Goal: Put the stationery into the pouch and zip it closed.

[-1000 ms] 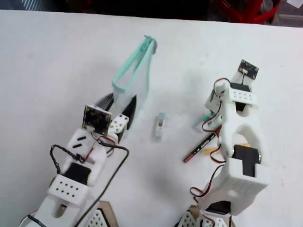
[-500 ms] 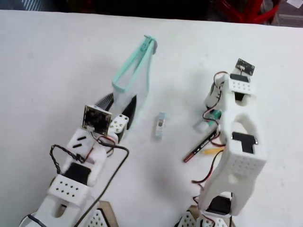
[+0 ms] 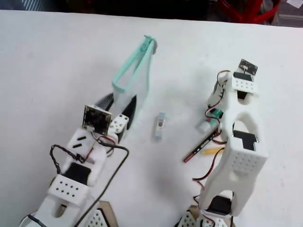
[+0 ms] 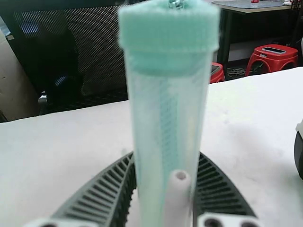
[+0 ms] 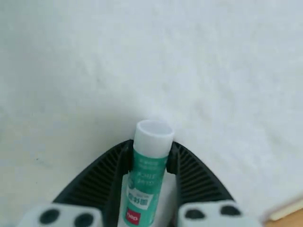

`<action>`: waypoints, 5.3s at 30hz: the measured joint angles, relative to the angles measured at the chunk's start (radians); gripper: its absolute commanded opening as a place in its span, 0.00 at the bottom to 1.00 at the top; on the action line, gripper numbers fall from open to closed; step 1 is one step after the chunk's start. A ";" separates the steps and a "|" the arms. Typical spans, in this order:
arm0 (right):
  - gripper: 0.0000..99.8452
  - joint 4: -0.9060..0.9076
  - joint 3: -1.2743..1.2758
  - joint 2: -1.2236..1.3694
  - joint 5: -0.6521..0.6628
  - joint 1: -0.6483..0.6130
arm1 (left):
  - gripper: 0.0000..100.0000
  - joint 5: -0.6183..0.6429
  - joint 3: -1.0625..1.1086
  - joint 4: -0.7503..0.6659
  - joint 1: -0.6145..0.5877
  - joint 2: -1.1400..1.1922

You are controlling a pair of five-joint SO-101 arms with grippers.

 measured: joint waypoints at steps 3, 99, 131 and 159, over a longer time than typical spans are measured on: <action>0.02 0.000 0.000 0.000 0.000 0.000 | 0.17 0.000 0.000 0.000 0.000 0.000; 0.02 -0.766 0.539 -1.425 0.482 -0.740 | 0.17 0.000 0.000 0.000 0.000 0.000; 0.02 -0.948 0.667 -1.201 0.480 -0.720 | 0.18 0.000 0.000 0.000 0.002 0.000; 0.17 -0.937 0.756 -1.284 0.482 -0.700 | 0.18 0.000 0.000 0.000 0.003 0.000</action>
